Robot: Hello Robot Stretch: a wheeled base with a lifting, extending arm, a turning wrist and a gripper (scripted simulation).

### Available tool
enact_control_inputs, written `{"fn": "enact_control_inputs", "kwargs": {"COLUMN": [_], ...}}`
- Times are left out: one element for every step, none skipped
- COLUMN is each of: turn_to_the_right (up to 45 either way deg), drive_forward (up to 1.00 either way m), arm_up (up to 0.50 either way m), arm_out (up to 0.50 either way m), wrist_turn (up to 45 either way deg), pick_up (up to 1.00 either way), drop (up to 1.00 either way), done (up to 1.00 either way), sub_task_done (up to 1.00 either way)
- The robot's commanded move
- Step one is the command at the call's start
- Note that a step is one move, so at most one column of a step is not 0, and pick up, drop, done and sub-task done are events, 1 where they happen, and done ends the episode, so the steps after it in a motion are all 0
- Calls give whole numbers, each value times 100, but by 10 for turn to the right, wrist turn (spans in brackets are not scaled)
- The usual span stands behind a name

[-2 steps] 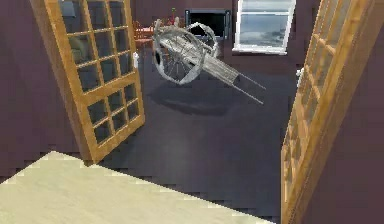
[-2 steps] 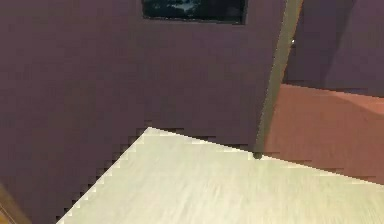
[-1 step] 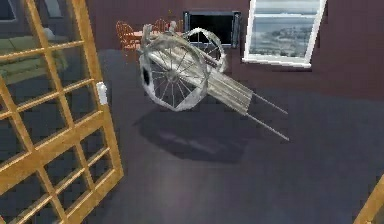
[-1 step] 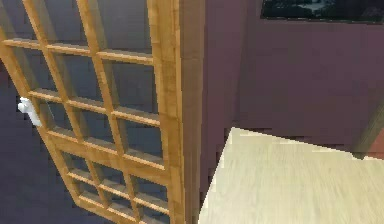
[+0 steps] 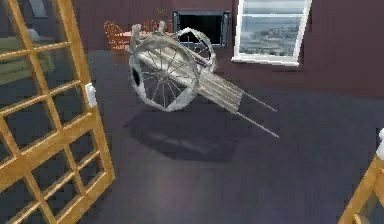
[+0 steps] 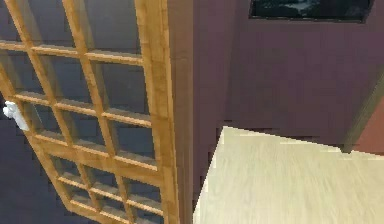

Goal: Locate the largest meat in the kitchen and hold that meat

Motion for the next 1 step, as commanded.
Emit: {"fn": "enact_control_inputs", "kwargs": {"turn_to_the_right": [0], "drive_forward": [100], "arm_up": [0], "arm_out": [0], "wrist_turn": [0], "pick_up": [0], "drop": [0], "done": [0], "sub_task_done": [0]}}
